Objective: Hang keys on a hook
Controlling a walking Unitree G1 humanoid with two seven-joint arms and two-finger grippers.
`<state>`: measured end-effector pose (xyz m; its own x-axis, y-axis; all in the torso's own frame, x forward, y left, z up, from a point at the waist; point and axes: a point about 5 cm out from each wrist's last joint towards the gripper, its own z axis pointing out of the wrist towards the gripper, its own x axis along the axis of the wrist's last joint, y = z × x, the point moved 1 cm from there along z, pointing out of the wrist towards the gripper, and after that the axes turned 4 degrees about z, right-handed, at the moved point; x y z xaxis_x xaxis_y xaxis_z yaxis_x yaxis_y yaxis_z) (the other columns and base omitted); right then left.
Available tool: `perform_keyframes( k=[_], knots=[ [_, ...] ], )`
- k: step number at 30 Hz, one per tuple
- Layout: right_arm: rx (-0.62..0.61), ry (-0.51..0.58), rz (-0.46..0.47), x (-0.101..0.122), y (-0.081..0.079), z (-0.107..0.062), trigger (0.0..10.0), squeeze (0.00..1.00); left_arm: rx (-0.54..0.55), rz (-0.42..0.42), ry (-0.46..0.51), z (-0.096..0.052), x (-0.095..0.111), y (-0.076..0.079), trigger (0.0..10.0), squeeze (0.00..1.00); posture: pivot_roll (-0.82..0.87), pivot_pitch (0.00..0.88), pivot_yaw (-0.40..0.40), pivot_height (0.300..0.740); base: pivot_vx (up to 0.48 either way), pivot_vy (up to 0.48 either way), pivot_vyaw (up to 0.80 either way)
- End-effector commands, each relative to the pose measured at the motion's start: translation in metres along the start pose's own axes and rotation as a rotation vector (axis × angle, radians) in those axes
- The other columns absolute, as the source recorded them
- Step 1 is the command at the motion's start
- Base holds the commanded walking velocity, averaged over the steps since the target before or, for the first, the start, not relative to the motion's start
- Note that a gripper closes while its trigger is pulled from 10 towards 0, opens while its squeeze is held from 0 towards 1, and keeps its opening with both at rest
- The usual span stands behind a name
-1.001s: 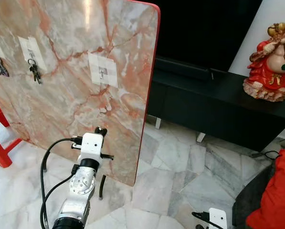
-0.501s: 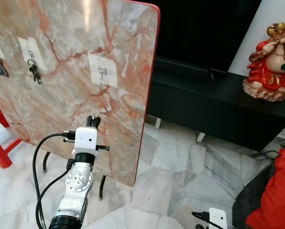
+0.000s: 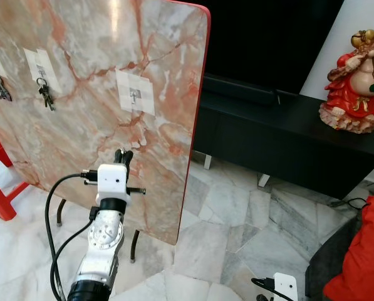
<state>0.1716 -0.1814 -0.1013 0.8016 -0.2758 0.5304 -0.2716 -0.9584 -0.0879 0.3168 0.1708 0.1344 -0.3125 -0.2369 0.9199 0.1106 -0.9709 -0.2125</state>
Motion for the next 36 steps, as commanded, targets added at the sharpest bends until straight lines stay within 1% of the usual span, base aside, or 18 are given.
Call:
perform_keyframes(
  k=[1, 3, 8, 9, 13, 21, 23, 27, 33, 36],
  knots=[
    [-0.003, 0.018, -0.014, 0.0034, 0.0007, 0.0002, 10.0, 0.0, -0.012, -0.019, -0.009, 0.0003, -0.0004, 0.0028, 10.0, 0.0, 0.06, 0.0, -0.093, 0.74, 0.0, 0.0, 0.0],
    [0.001, 0.022, -0.013, 0.0037, 0.0006, 0.0001, 10.0, 0.0, -0.018, -0.017, -0.008, -0.0004, -0.0006, 0.0036, 10.0, 0.0, 0.06, 0.0, -0.094, 0.74, 0.0, 0.0, 0.0],
    [-0.001, 0.016, -0.013, 0.0019, 0.0012, -0.0001, 10.0, 0.0, -0.014, -0.011, -0.012, -0.001, -0.0015, 0.0027, 10.0, 0.0, 0.07, 0.0, -0.096, 0.74, 0.0, 0.0, 0.8],
    [0.002, 0.012, 0.001, 0.0008, 0.001, -0.0002, 10.0, 0.0, -0.009, -0.006, -0.018, -0.0018, -0.0026, 0.0018, 10.0, 0.0, 0.07, 0.0, -0.092, 0.74, 0.0, 0.0, 0.0],
    [0.001, 0.015, 0.007, 0.0009, 0.0015, -0.0003, 10.0, 0.0, -0.011, -0.008, -0.021, -0.0028, -0.0034, 0.0018, 10.0, 0.0, 0.07, 0.0, -0.093, 0.74, 0.0, 0.0, 0.0],
    [0.002, 0.009, 0.005, -0.0001, 0.0012, -0.0003, 10.0, 0.0, -0.03, -0.026, -0.013, -0.003, -0.0021, 0.0045, 10.0, 0.0, 0.07, 0.0, -0.094, 0.74, 0.0, 0.0, 0.0],
    [0.003, 0.007, 0.005, -0.0004, 0.001, -0.0003, 10.0, 0.0, -0.036, -0.012, -0.01, -0.0029, -0.0017, 0.0049, 10.0, 0.0, 0.07, 0.0, -0.094, 0.74, 0.0, 0.0, 0.0],
    [0.004, 0.004, 0.002, -0.0011, 0.0007, -0.0004, 10.0, 0.0, -0.033, -0.01, -0.014, -0.0033, -0.0022, 0.0041, 10.0, 0.0, 0.07, 0.0, -0.094, 0.74, 0.0, 0.0, 0.0],
    [0.007, 0.009, -0.001, -0.001, 0.0, -0.0004, 10.0, 0.0, -0.022, 0.003, -0.025, -0.0032, -0.0038, 0.0018, 10.0, 0.0, 0.07, 0.0, -0.094, 0.74, 0.257, 0.0, 0.0],
    [0.007, 0.019, -0.02, 0.0006, 0.0006, -0.0004, 10.0, 0.0, -0.016, 0.002, -0.029, -0.0032, -0.0046, 0.0007, 10.0, 0.0, 0.07, 0.0, -0.094, 0.74, 0.273, 0.0, 0.6]
  ],
)
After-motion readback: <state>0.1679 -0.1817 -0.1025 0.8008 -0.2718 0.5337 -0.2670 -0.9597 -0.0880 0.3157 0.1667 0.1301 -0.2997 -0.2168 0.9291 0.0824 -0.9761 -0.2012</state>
